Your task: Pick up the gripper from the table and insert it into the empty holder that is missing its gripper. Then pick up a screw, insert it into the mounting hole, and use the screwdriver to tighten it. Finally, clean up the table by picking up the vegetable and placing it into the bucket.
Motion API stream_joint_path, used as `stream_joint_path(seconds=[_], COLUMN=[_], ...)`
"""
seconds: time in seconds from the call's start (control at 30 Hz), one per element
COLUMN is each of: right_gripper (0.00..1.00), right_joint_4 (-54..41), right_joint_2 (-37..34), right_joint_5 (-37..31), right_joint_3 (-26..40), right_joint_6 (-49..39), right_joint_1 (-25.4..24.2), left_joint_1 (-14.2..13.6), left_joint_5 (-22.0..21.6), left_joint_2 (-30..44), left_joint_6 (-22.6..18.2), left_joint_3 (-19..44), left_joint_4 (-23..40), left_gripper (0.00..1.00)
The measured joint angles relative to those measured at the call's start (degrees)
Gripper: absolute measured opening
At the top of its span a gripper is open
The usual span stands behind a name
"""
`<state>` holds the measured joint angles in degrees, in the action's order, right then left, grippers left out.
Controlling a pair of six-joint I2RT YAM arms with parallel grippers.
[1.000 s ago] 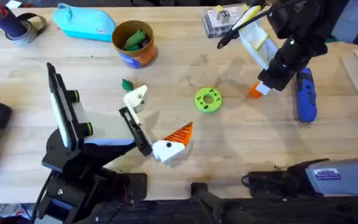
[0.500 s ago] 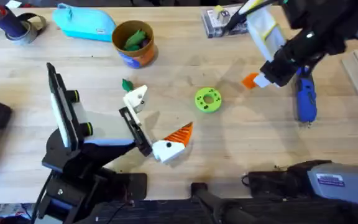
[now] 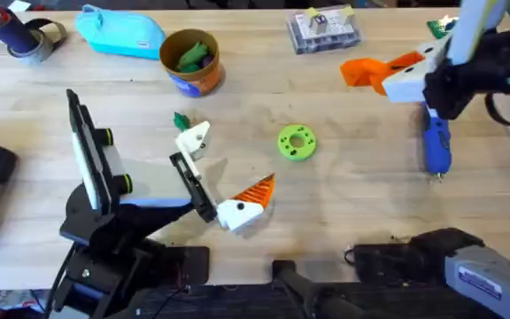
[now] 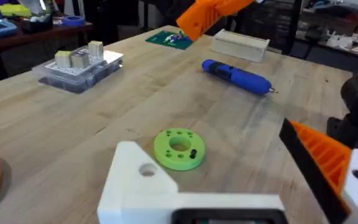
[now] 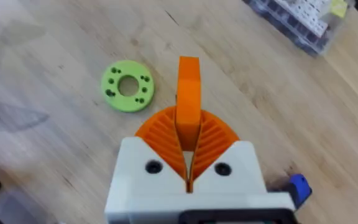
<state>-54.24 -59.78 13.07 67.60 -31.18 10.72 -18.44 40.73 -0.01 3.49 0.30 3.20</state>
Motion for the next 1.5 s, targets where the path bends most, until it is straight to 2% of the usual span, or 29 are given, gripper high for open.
stream_joint_path(seconds=[0.1,0.2,0.4,0.57,0.73,0.9,1.1,1.3,1.5], right_gripper=[0.009,0.009,0.009,0.009,0.009,0.009,0.009,0.009,0.009], right_joint_4=[2.9,7.6,20.6,22.6,27.0,32.9,34.7,36.7,42.8], right_joint_2=[2.1,2.9,-1.5,-8.8,-17.8,-27.8,-37.2,-39.6,-39.6], right_joint_5=[6.1,14.4,30.3,35.9,41.2,51.0,63.2,69.2,71.3], right_joint_3=[-0.7,-4.4,-13.9,-15.7,-15.9,-15.9,-16.0,-16.0,-16.0], right_joint_6=[1.4,3.9,16.2,30.4,39.4,44.4,46.5,47.4,51.3], right_joint_1=[0.0,0.0,0.1,0.7,3.9,7.9,10.5,12.5,14.1], left_joint_1=[0.0,0.0,0.0,0.0,0.0,0.0,0.0,0.0,0.0], left_joint_5=[0.0,0.0,0.0,0.0,0.0,0.0,0.0,0.0,-0.1], left_joint_2=[0.0,0.0,0.0,0.0,0.0,0.0,0.0,0.0,0.0], left_joint_6=[0.0,0.0,0.0,0.0,0.0,0.0,0.0,0.0,0.0], left_joint_3=[0.0,0.0,0.0,0.0,0.0,0.0,0.0,0.0,0.0], left_joint_4=[0.0,0.0,0.0,0.0,0.0,0.0,0.0,0.0,0.0], left_gripper=[0.99,0.99,0.99,0.99,0.99,0.99,0.99,0.99,0.99])
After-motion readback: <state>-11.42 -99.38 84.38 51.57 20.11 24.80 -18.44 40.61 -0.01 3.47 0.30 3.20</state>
